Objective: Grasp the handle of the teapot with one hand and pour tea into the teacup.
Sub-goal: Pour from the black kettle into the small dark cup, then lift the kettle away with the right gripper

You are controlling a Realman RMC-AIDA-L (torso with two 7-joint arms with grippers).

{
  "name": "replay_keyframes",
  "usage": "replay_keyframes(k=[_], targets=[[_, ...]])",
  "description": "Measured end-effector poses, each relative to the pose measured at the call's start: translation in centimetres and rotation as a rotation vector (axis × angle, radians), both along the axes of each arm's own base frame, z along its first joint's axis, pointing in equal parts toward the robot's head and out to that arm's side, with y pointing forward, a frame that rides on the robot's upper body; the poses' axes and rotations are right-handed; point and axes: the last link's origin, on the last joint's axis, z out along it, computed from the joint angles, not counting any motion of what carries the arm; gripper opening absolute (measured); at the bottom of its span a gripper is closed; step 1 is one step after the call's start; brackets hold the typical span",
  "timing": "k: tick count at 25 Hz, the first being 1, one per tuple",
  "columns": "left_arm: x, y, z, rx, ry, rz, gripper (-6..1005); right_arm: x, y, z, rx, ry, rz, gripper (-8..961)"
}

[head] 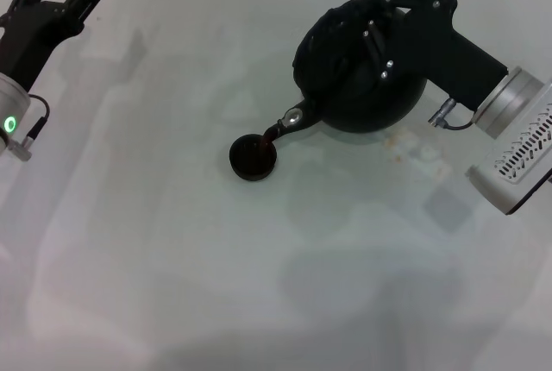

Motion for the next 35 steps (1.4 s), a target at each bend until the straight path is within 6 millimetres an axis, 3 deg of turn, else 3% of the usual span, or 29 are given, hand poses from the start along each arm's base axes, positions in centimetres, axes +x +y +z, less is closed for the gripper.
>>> replay_keyframes(k=[20, 35], targets=[[-0.04, 0.02, -0.02, -0.001, 0.004, 0.003, 871, 0.13, -0.16, -0.04, -0.002, -0.001, -0.003, 118], [-0.20, -0.05, -0.04, -0.004, 0.005, 0.009, 871, 0.45, 0.34, 0.82, -0.130, 0.242, -0.153, 117]])
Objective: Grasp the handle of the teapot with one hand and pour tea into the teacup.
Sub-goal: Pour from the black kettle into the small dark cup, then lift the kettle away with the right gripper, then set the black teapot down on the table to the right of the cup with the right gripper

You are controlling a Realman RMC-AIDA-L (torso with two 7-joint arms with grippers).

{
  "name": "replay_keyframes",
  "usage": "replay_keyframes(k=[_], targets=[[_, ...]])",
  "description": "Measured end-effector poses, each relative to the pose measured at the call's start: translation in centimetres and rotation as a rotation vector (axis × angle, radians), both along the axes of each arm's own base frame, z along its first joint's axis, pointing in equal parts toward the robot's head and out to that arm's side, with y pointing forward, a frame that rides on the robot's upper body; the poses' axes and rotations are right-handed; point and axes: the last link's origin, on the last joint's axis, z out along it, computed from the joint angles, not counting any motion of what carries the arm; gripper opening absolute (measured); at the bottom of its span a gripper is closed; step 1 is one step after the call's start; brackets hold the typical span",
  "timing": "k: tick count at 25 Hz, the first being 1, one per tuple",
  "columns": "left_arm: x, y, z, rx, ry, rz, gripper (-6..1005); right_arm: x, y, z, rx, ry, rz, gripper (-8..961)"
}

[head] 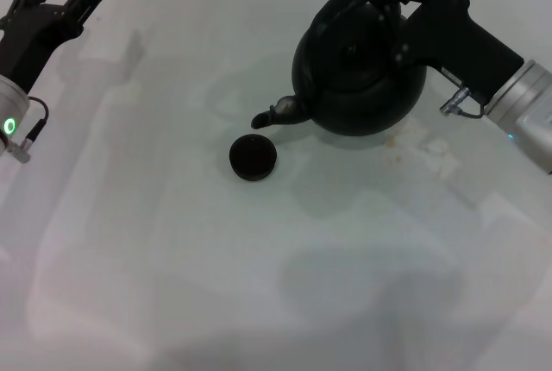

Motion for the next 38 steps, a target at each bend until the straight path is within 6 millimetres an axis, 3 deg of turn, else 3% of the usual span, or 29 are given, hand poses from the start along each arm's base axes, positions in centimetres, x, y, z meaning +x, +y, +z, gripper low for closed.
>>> replay_keyframes(k=[8, 14, 24, 38], targets=[[-0.1, -0.1, 0.0, -0.001, -0.001, 0.004, 871, 0.4, -0.3, 0.5, -0.101, 0.200, -0.102, 117], [-0.1, -0.1, 0.0, 0.000, -0.004, 0.001, 871, 1.7, -1.9, 1.8, -0.110, 0.347, -0.151, 116], [0.1, 0.0, 0.1, 0.003, -0.004, -0.006, 872, 6.2, -4.7, 2.9, -0.077, 0.344, -0.280, 116], [0.1, 0.1, 0.1, 0.002, -0.001, -0.005, 872, 7.4, -5.0, 2.5, -0.087, 0.315, -0.347, 116]])
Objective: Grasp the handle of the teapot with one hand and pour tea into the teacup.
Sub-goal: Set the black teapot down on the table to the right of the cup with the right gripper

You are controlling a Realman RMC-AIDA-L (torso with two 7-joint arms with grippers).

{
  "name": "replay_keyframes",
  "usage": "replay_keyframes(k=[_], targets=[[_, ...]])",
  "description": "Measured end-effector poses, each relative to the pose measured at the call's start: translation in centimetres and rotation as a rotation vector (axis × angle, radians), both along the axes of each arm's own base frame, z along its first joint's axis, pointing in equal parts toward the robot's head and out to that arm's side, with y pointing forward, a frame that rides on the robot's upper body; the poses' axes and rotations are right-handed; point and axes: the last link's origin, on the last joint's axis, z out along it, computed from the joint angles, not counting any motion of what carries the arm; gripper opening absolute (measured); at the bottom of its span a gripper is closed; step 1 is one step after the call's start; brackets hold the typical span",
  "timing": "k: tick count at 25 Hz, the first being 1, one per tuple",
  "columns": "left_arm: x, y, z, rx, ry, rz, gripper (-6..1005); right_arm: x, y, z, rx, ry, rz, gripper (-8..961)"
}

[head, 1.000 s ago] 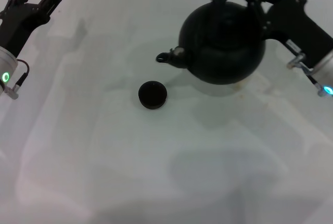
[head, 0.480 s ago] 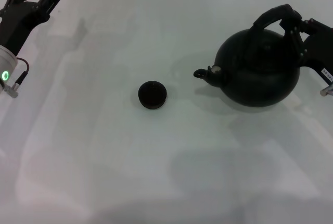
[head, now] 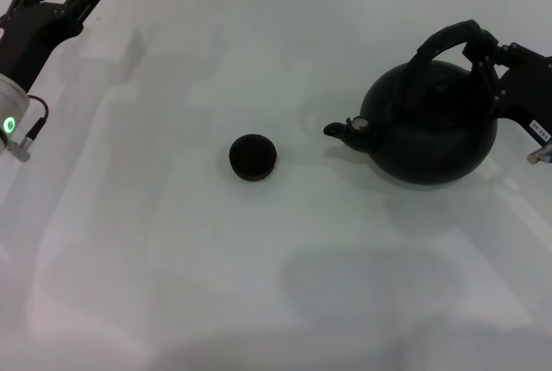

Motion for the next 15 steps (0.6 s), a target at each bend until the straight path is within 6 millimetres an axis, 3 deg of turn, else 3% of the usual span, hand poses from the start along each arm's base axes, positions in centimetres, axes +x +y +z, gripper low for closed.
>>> replay_keyframes(k=[15], targets=[[-0.09, -0.09, -0.10, -0.006, 0.005, 0.001, 872, 0.31, -0.18, -0.51, -0.022, -0.017, -0.020, 115]])
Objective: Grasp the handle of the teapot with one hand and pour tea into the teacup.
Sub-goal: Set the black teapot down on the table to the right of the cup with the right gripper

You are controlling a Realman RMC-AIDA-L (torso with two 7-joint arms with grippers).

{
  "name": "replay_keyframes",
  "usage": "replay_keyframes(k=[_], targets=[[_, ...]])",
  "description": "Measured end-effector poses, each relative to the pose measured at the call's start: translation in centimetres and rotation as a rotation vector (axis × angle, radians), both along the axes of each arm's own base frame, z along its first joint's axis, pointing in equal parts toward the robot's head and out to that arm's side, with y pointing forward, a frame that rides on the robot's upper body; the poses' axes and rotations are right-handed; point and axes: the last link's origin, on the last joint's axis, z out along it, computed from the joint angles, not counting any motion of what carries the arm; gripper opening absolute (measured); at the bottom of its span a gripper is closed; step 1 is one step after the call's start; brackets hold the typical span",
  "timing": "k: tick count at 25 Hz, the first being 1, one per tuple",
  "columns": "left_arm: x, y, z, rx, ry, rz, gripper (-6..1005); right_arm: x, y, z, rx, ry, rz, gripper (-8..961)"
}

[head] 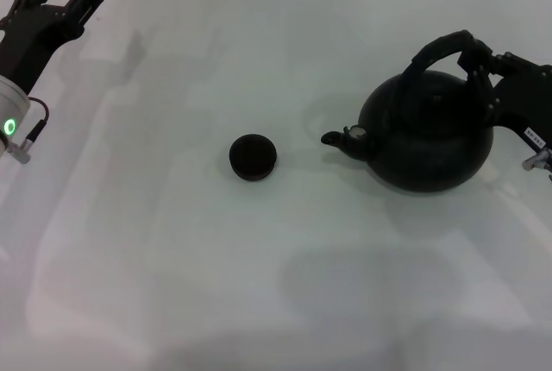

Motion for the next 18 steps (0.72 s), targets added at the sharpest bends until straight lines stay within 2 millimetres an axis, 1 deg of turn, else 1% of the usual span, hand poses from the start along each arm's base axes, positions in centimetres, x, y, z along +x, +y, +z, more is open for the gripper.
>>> replay_keyframes(k=[7, 18], targets=[[-0.10, -0.09, -0.02, -0.001, 0.001, 0.003, 871, 0.45, -0.07, -0.19, -0.011, -0.011, -0.027, 115], [-0.13, -0.11, -0.03, -0.002, 0.002, 0.004, 871, 0.42, -0.14, -0.30, -0.022, 0.014, -0.039, 115]])
